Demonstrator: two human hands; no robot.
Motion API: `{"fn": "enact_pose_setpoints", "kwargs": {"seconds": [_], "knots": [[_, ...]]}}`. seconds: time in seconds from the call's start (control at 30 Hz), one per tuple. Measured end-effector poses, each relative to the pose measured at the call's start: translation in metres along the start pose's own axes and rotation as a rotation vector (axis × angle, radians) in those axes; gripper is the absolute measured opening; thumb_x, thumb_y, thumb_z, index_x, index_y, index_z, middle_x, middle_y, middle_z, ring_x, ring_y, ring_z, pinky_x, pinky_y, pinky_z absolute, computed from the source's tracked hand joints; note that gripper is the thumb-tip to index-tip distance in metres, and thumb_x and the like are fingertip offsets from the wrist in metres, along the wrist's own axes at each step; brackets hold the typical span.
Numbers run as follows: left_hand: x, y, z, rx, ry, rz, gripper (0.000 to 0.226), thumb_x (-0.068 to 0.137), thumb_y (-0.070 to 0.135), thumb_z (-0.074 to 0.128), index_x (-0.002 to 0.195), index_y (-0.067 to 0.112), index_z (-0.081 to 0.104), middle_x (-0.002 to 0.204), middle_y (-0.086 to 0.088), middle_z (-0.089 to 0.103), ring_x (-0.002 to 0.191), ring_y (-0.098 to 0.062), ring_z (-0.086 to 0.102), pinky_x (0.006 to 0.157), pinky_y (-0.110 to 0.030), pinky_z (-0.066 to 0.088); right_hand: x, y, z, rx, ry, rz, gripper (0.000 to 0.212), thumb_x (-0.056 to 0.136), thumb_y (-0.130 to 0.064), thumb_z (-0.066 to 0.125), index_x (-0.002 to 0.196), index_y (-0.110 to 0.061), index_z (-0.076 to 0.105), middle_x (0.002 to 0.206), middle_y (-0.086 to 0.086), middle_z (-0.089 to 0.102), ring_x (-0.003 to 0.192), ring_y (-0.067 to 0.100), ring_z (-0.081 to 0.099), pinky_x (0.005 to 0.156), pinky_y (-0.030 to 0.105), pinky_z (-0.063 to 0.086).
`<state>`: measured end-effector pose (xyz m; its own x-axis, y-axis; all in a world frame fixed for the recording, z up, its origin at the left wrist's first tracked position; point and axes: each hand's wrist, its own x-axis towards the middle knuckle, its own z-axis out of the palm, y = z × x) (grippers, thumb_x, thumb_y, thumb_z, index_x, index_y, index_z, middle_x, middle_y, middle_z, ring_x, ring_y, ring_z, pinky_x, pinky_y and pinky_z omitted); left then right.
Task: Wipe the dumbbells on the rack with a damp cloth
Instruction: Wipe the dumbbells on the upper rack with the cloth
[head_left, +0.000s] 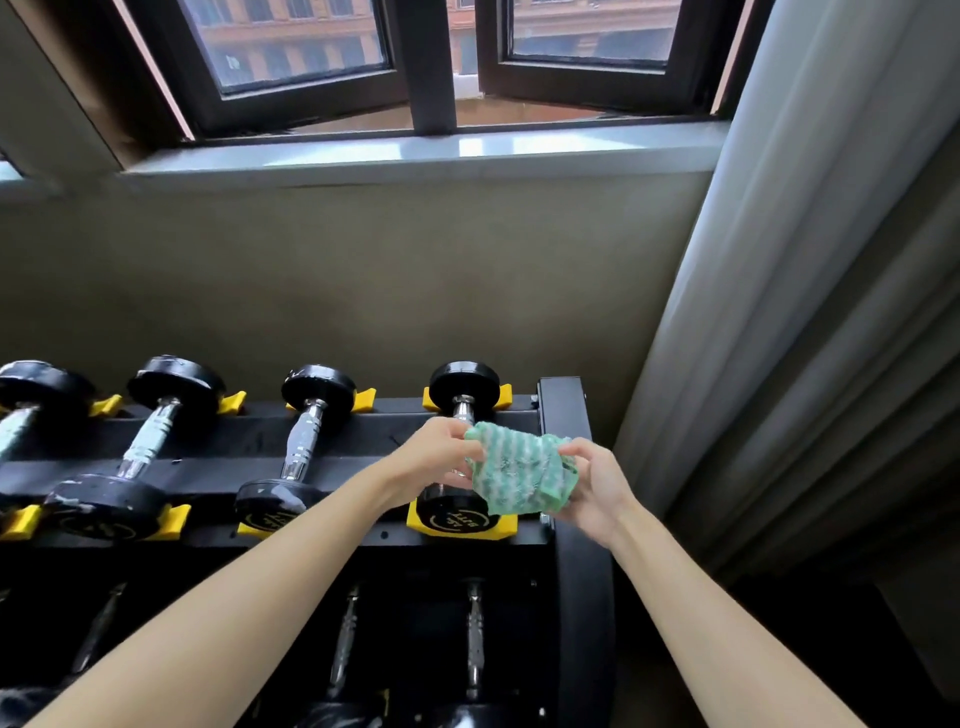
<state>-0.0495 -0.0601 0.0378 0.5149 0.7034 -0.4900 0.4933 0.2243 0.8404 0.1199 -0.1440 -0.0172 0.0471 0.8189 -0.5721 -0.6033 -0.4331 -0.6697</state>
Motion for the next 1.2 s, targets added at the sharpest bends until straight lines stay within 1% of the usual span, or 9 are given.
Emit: {"fn": "enact_pose_setpoints", "kwargs": {"seconds": [0.23, 0.33, 0.5, 0.63, 0.77, 0.83, 0.93, 1.0, 1.2], "knots": [[0.014, -0.013, 0.027, 0.418, 0.441, 0.373, 0.01, 0.083, 0.005, 0.059, 0.09, 0.012, 0.056, 0.077, 0.007, 0.048, 0.07, -0.011, 0.046, 0.056, -0.014, 0.035, 0.006, 0.009, 0.005, -0.124, 0.166, -0.022, 0.018, 0.094, -0.009, 0.047, 0.111, -0.009, 0.053, 0.094, 0.009, 0.062, 0.077, 0.022, 0.06, 0.068, 0.032, 0.047], [0.01, -0.016, 0.044, 0.529, 0.314, 0.537, 0.018, 0.086, 0.005, 0.057, 0.104, 0.007, 0.061, 0.087, 0.005, 0.044, 0.073, -0.011, 0.047, 0.067, -0.017, 0.035, 0.007, 0.012, 0.011, 0.01, 0.168, -0.026, 0.022, 0.096, -0.011, 0.043, 0.116, -0.004, 0.051, 0.112, 0.019, 0.059, 0.089, 0.029, 0.062, 0.077, 0.041, 0.052], [0.004, -0.013, 0.048, 0.526, 0.009, 0.299, 0.05, 0.084, -0.009, 0.036, 0.122, 0.011, 0.062, 0.127, -0.004, 0.058, 0.119, -0.015, 0.051, 0.099, -0.019, 0.037, 0.003, 0.015, -0.002, 0.431, 0.029, 0.021, 0.048, 0.096, -0.039, 0.041, 0.117, 0.001, 0.057, 0.118, 0.024, 0.06, 0.107, 0.035, 0.058, 0.085, 0.048, 0.049], [0.0, -0.013, 0.033, 0.466, -0.18, 0.205, 0.067, 0.07, -0.02, 0.025, 0.114, 0.008, 0.067, 0.131, -0.006, 0.058, 0.126, -0.014, 0.048, 0.107, -0.026, 0.035, 0.005, 0.024, -0.002, 0.26, 0.085, -0.04, 0.021, 0.092, -0.011, 0.048, 0.109, -0.003, 0.058, 0.111, 0.02, 0.06, 0.102, 0.03, 0.058, 0.079, 0.042, 0.051], [0.005, -0.027, 0.013, 0.443, 0.107, 0.277, 0.045, 0.076, -0.015, 0.032, 0.091, 0.014, 0.064, 0.107, -0.005, 0.062, 0.108, -0.02, 0.059, 0.091, -0.035, 0.046, 0.012, 0.029, 0.004, 0.188, 0.282, -0.112, 0.018, 0.093, -0.001, 0.041, 0.107, -0.001, 0.052, 0.097, 0.017, 0.059, 0.083, 0.027, 0.059, 0.057, 0.035, 0.05], [0.011, -0.04, -0.002, 0.649, 0.211, 0.326, 0.024, 0.086, 0.005, 0.049, 0.105, 0.017, 0.056, 0.115, -0.004, 0.055, 0.108, -0.024, 0.054, 0.086, -0.032, 0.042, 0.017, 0.037, 0.002, 0.018, 0.446, -0.127, 0.023, 0.091, 0.0, 0.046, 0.113, -0.002, 0.046, 0.1, 0.015, 0.057, 0.085, 0.026, 0.06, 0.063, 0.037, 0.052], [0.019, -0.061, -0.016, 1.15, -0.012, 0.255, 0.067, 0.078, 0.036, 0.067, 0.135, 0.017, 0.037, 0.128, -0.003, 0.048, 0.116, -0.024, 0.048, 0.096, -0.036, 0.037, 0.023, 0.052, 0.002, -0.234, 0.561, -0.137, 0.026, 0.087, 0.0, 0.052, 0.109, -0.011, 0.044, 0.104, 0.011, 0.055, 0.094, 0.025, 0.058, 0.069, 0.037, 0.054], [0.022, -0.071, -0.016, 1.359, -0.023, 0.291, 0.065, 0.08, 0.036, 0.066, 0.134, 0.017, 0.036, 0.128, -0.003, 0.05, 0.117, -0.024, 0.048, 0.095, -0.035, 0.035, 0.028, 0.062, 0.004, -0.338, 0.606, -0.153, 0.027, 0.085, -0.001, 0.054, 0.107, -0.015, 0.048, 0.105, 0.01, 0.057, 0.097, 0.026, 0.059, 0.079, 0.043, 0.055], [0.027, -0.084, -0.035, 1.131, -0.009, 0.404, 0.04, 0.079, 0.013, 0.06, 0.116, 0.014, 0.046, 0.118, -0.004, 0.059, 0.108, -0.026, 0.054, 0.081, -0.032, 0.041, 0.039, 0.078, 0.016, -0.515, 0.682, -0.141, 0.023, 0.082, -0.009, 0.059, 0.102, -0.018, 0.053, 0.108, 0.012, 0.058, 0.101, 0.027, 0.056, 0.086, 0.042, 0.052]]}}
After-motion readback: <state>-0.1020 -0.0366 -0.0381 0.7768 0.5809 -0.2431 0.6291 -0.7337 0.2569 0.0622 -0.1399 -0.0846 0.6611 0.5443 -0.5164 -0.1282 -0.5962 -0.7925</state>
